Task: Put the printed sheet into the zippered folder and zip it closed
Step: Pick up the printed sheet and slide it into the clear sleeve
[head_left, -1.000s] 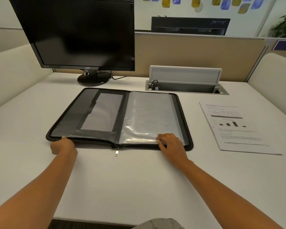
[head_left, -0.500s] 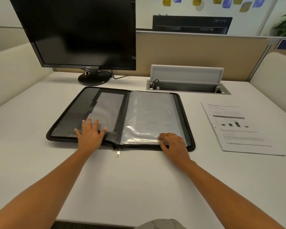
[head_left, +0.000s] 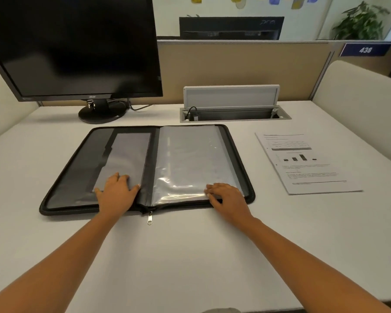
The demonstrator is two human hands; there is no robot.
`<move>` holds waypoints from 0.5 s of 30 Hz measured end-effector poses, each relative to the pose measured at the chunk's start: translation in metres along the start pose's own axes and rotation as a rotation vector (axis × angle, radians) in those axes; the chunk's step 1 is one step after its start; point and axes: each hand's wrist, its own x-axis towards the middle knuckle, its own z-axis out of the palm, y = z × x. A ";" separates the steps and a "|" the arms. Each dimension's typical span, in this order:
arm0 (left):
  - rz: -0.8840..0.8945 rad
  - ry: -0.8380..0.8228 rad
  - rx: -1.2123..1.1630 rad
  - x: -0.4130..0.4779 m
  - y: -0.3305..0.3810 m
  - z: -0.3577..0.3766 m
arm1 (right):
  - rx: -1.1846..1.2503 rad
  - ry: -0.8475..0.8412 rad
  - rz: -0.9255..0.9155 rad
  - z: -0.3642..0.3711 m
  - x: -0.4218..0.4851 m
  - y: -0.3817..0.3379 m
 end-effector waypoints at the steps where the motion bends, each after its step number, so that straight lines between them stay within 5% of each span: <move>1: 0.032 0.004 -0.022 0.001 0.007 0.000 | 0.008 0.000 0.009 -0.001 -0.001 0.000; 9: 0.374 -0.066 -0.367 0.002 0.117 0.007 | 0.010 0.087 0.173 -0.034 -0.015 0.025; 15: 0.434 -0.287 -0.606 -0.012 0.224 0.021 | 0.009 0.206 0.334 -0.083 -0.013 0.075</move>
